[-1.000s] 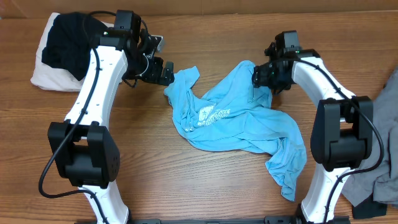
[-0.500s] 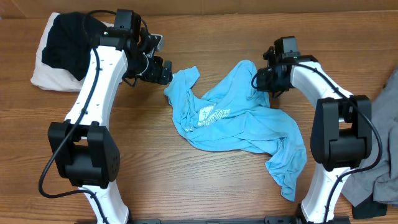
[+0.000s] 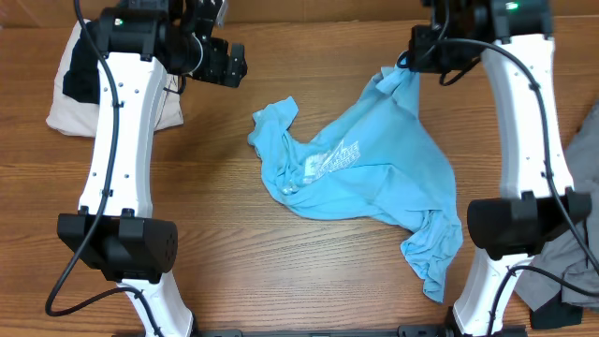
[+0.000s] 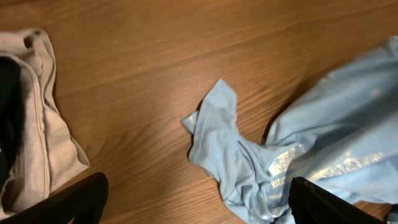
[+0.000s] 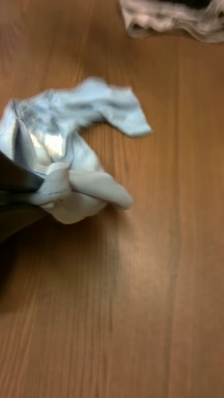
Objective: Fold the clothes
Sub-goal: 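Lift the grasped T-shirt corner up and right with the right gripper, then reach the left gripper to the T-shirt's left sleeve and grasp it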
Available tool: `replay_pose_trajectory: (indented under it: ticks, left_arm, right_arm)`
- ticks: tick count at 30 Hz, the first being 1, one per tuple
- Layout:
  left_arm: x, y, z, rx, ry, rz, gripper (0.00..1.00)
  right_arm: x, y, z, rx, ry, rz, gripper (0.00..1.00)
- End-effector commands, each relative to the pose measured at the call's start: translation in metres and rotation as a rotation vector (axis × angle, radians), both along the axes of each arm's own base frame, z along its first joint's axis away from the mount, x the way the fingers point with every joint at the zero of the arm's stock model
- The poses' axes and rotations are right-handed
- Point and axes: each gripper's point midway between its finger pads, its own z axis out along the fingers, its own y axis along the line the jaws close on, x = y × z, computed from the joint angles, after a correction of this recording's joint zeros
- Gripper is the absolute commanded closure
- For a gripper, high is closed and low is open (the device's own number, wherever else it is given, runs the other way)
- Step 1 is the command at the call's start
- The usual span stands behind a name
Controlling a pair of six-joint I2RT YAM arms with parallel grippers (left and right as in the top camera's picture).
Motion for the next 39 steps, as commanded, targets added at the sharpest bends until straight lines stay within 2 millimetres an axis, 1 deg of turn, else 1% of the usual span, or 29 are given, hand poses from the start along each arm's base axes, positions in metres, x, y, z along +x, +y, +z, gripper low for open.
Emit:
replay_pose_trajectory:
  ticks: [1,2,5,6,9,12,14,15,17,19,20,23,25,27,29,31,33,37,39]
  left_arm:
    - [-0.001,-0.006,0.024,-0.037,-0.056,-0.032,0.04]
    - [-0.001,-0.006,0.024,-0.036,-0.058,-0.033,0.04]
    - [-0.001,-0.007,0.024,-0.040,-0.055,-0.037,0.03]
    - [-0.003,-0.007,0.023,-0.040,-0.051,-0.042,0.03]
    - [-0.006,-0.009,0.022,-0.049,-0.039,-0.056,0.03]
    - [-0.012,-0.018,0.019,-0.069,-0.024,-0.112,0.03]
    - [-0.014,-0.024,0.012,-0.071,-0.008,-0.137,0.03]
    - [-0.014,-0.027,0.002,-0.068,0.011,-0.146,0.03]
    - [-0.013,-0.033,-0.012,-0.066,0.034,-0.160,0.04]
    - [-0.009,-0.039,-0.031,-0.068,0.059,-0.167,0.05]
    - [-0.007,-0.043,-0.045,-0.073,0.080,-0.159,0.05]
    - [-0.001,-0.053,-0.082,-0.085,0.136,-0.143,0.06]
    - [0.003,-0.062,-0.107,-0.098,0.174,-0.140,0.06]
    - [0.007,-0.078,-0.130,-0.125,0.207,-0.161,0.06]
    - [0.009,-0.102,-0.152,-0.171,0.230,-0.210,0.06]
    - [0.010,-0.121,-0.168,-0.196,0.246,-0.230,0.05]
    - [0.010,-0.141,-0.187,-0.203,0.260,-0.242,0.00]
    - [0.003,-0.177,-0.208,-0.174,0.253,-0.295,0.00]
    - [0.003,-0.184,-0.213,-0.108,0.237,-0.269,0.00]
  right_arm:
    - [-0.022,0.007,0.061,0.040,-0.120,0.041,0.96]
    - [-0.029,0.008,0.070,0.045,-0.127,0.046,0.96]
    - [-0.041,0.016,0.095,0.076,-0.189,0.072,0.96]
    - [-0.048,0.018,0.105,0.080,-0.213,0.078,0.96]
    - [-0.063,0.019,0.125,0.095,-0.256,0.070,0.96]
    - [-0.079,0.019,0.146,0.113,-0.301,0.056,0.96]
    - [-0.090,0.018,0.159,0.128,-0.330,0.043,0.96]
    - [-0.098,0.017,0.167,0.132,-0.351,0.041,0.96]
    - [-0.104,0.016,0.174,0.135,-0.369,0.039,0.96]
    - [-0.105,0.016,0.175,0.136,-0.374,0.039,0.96]
    - [-0.105,0.016,0.175,0.136,-0.374,0.040,0.96]
    - [-0.104,0.016,0.168,0.133,-0.347,0.038,0.96]
    - [-0.102,0.016,0.159,0.128,-0.317,0.037,0.96]
    - [-0.100,0.016,0.150,0.124,-0.286,0.036,0.96]
    - [-0.098,0.015,0.141,0.114,-0.259,0.034,0.96]
    - [-0.096,0.012,0.135,0.095,-0.242,0.023,0.96]
    - [-0.095,0.009,0.130,0.078,-0.231,0.013,0.96]
    - [-0.093,0.005,0.126,0.053,-0.224,0.000,0.96]
    - [-0.093,0.004,0.126,0.047,-0.225,-0.004,0.96]
